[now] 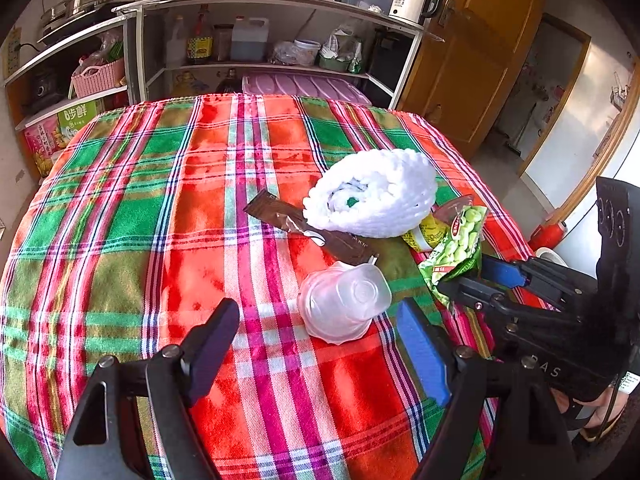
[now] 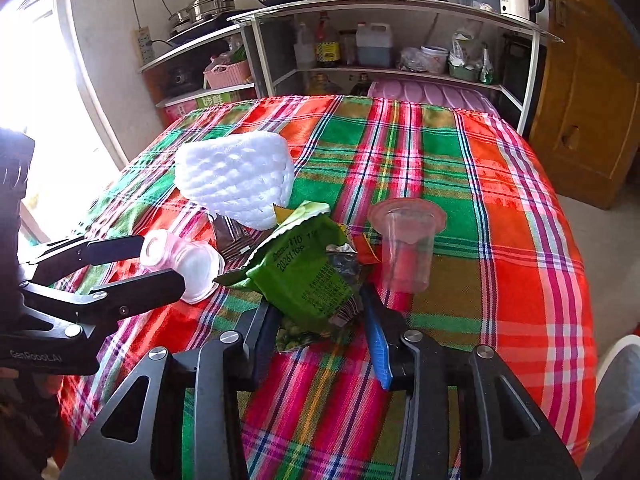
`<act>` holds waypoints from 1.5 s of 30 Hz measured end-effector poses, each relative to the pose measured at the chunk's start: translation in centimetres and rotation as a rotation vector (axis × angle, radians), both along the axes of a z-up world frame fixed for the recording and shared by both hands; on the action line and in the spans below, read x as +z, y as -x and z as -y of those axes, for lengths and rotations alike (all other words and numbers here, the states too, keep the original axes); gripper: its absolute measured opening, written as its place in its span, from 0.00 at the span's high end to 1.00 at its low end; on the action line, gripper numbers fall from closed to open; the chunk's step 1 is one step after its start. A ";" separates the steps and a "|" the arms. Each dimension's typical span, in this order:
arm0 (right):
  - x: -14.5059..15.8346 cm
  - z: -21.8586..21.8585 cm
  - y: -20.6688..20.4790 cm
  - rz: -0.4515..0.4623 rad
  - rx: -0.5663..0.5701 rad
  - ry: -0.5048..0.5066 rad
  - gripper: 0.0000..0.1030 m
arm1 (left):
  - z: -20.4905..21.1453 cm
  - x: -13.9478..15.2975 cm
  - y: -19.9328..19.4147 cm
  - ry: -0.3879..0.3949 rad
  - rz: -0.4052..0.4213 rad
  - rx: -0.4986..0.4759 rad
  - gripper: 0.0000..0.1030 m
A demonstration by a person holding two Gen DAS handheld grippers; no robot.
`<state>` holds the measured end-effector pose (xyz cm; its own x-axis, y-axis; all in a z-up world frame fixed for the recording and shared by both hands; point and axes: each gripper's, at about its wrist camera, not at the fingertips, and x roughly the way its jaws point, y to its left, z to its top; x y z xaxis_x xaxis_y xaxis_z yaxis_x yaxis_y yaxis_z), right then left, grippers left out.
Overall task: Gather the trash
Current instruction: 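Grasp the green snack bag with the right tool while the left tool grasps the clear plastic container, then carry the green bag and clear container over the trash bin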
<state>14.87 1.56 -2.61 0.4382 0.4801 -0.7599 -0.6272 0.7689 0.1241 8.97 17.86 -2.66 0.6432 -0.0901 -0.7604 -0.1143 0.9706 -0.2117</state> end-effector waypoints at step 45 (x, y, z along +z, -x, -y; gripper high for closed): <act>1.1 3.7 2.5 -0.002 -0.093 -0.102 0.71 | 2.4 0.8 0.8 -0.071 0.054 -0.008 0.58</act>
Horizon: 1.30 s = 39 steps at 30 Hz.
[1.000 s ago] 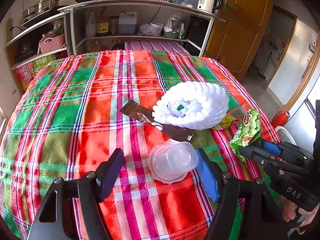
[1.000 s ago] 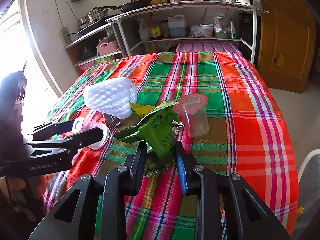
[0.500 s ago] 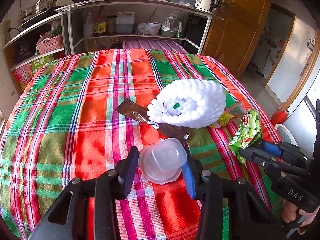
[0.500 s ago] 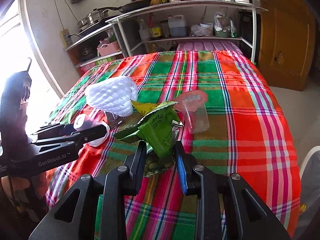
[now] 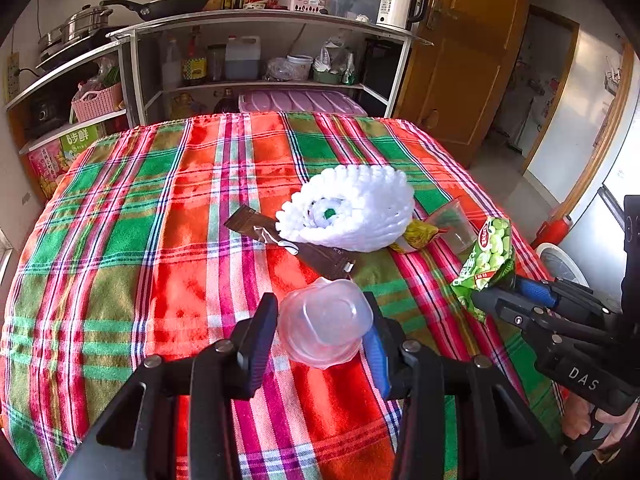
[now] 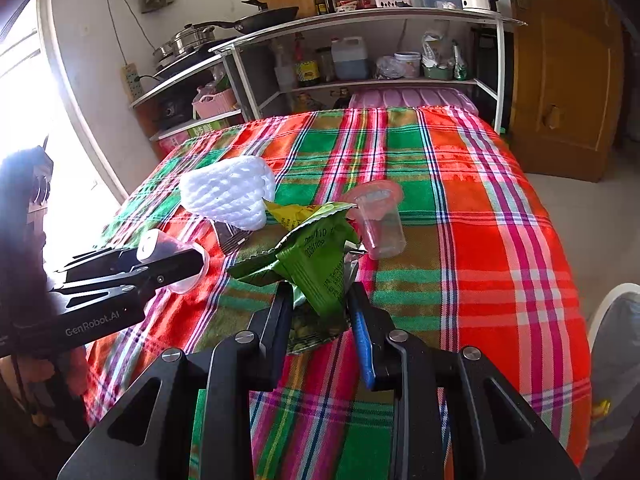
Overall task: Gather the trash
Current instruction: 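Carry the green bag and clear container over the trash bin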
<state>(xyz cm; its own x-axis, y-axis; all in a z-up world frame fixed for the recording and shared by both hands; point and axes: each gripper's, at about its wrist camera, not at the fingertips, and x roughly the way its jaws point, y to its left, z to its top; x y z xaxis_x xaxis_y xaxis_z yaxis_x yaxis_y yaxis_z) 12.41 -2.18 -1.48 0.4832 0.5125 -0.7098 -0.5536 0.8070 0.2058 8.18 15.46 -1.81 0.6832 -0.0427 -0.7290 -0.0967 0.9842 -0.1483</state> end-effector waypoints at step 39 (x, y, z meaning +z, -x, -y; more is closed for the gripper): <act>3.7 19.6 5.1 0.099 -0.389 -0.037 0.71 | 19.4 3.8 0.3 -0.058 0.083 -0.357 0.58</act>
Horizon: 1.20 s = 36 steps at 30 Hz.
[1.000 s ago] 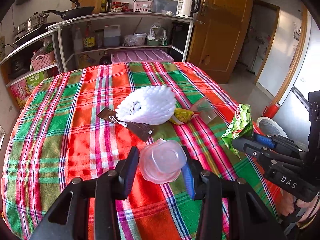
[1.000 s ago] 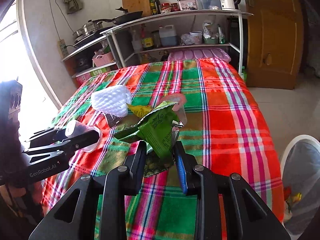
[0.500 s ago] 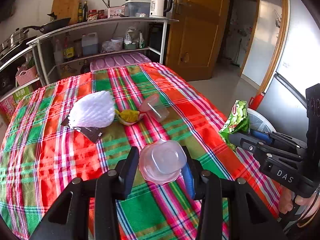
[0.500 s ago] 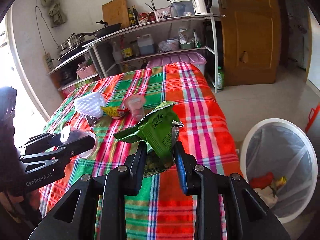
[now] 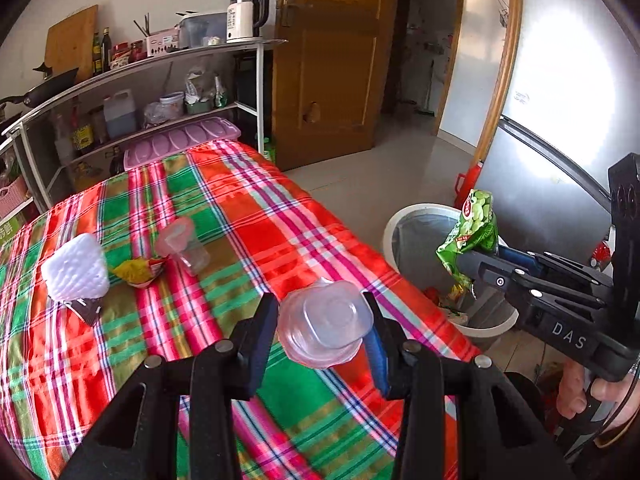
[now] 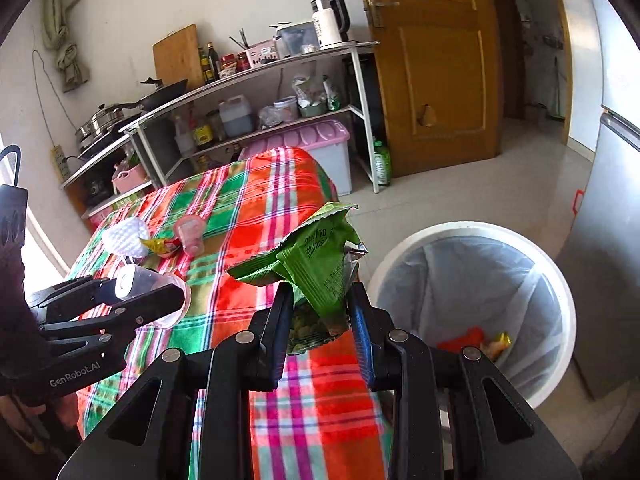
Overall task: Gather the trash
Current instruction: 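Carry the green bag and clear container over the trash bin, then open both tools to drop the bag and container into the bin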
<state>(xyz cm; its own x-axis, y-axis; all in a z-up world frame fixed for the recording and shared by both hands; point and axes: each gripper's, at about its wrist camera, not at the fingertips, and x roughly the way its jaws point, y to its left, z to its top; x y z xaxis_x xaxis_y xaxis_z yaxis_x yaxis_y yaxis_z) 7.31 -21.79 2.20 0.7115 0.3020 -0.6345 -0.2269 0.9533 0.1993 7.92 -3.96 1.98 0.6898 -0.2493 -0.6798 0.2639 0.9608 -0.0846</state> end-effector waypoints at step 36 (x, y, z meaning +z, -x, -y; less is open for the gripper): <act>-7.5 13.8 -2.6 -0.218 -0.253 0.108 0.70 | 15.2 -4.1 -4.7 -0.052 -0.139 -0.193 0.58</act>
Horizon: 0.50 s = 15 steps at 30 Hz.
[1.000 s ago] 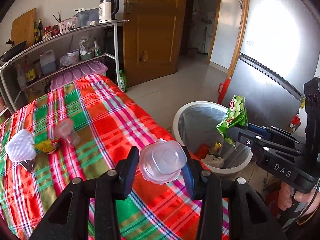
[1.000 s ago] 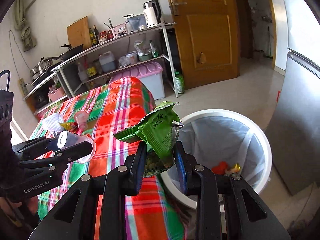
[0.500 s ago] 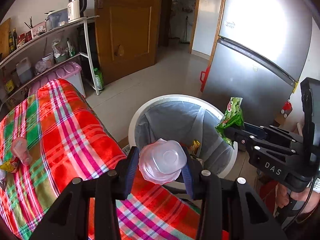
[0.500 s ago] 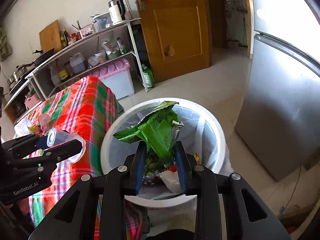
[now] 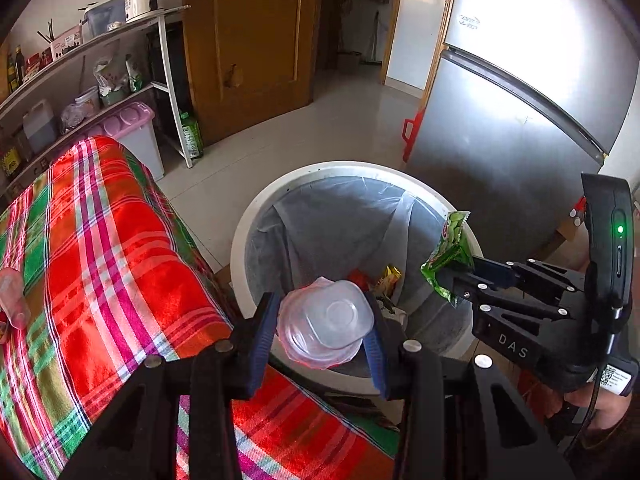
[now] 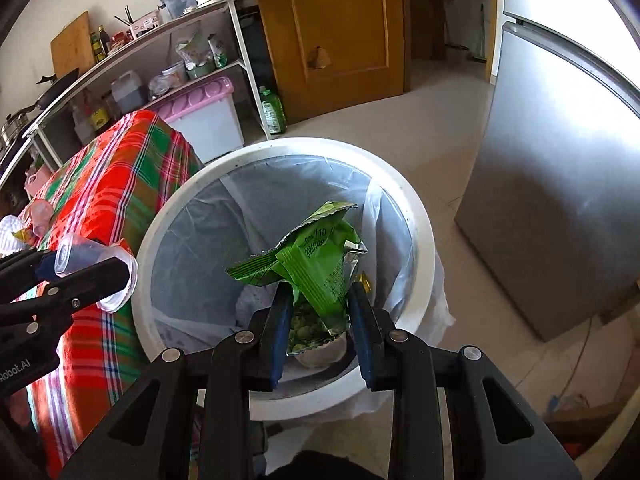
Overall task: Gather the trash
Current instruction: 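Open both tools to drop the bag and container into the bin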
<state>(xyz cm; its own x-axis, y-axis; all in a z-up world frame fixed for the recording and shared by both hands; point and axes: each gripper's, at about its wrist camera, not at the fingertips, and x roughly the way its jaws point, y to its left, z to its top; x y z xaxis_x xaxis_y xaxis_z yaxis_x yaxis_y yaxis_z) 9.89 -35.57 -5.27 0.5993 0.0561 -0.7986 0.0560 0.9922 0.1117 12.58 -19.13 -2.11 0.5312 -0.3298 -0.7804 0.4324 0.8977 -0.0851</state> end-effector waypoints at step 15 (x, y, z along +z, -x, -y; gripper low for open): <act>-1.1 0.3 -0.6 -0.024 -0.022 0.011 0.52 | -0.2 -0.3 -0.1 -0.001 -0.011 0.017 0.40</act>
<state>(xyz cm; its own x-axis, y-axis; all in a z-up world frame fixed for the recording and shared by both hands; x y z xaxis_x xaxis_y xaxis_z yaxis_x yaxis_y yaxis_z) 10.46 -35.91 -6.42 0.5809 0.0341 -0.8133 0.0806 0.9918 0.0991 12.66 -18.94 -2.44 0.5285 -0.3203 -0.7862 0.4160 0.9050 -0.0890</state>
